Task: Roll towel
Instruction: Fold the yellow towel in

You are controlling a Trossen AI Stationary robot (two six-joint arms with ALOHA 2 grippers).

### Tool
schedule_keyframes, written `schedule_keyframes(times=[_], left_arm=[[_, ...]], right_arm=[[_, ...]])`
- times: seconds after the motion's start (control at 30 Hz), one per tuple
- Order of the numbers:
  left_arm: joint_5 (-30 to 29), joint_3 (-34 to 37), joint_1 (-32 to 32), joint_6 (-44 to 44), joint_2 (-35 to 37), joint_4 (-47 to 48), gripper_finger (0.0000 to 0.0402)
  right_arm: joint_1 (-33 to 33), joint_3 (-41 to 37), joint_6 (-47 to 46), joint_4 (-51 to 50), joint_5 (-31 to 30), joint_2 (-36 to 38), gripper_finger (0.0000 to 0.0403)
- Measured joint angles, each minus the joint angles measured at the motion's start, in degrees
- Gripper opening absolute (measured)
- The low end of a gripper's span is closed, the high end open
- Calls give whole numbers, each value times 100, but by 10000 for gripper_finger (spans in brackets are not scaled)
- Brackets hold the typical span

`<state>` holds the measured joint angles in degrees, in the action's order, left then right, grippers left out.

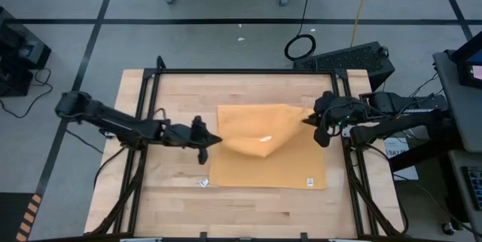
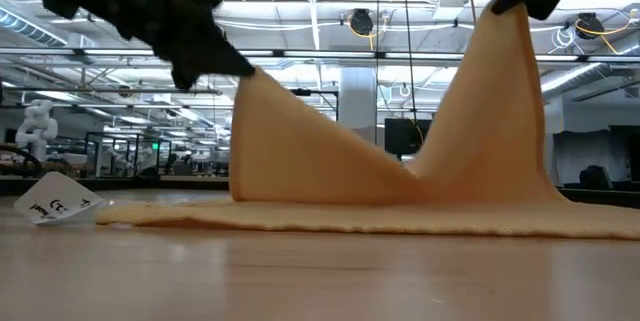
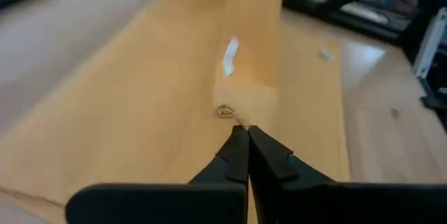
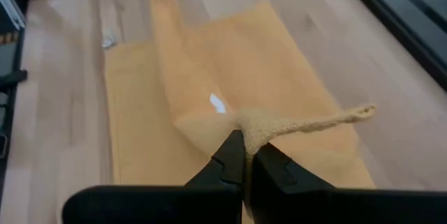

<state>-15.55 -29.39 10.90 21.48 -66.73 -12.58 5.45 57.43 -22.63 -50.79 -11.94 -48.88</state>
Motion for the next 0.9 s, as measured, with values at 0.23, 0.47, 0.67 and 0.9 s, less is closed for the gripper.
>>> schedule_keyframes(times=[0.23, 0.47, 0.67, 0.9], left_arm=[[194, -1, 0, -298, 1473, 563, 2], [851, -2, 109, -242, 1967, 966, 2], [958, -2, 370, -80, 1653, 1056, 2], [1108, -2, 762, 66, 1234, 1083, 2]], right_arm=[[2, 0, -38, 274, 231, 0, 0], [133, 0, -507, 207, 869, 0, 0], [336, 0, -674, 203, 904, 0, 0], [459, 0, -674, 206, 906, 0, 0]])
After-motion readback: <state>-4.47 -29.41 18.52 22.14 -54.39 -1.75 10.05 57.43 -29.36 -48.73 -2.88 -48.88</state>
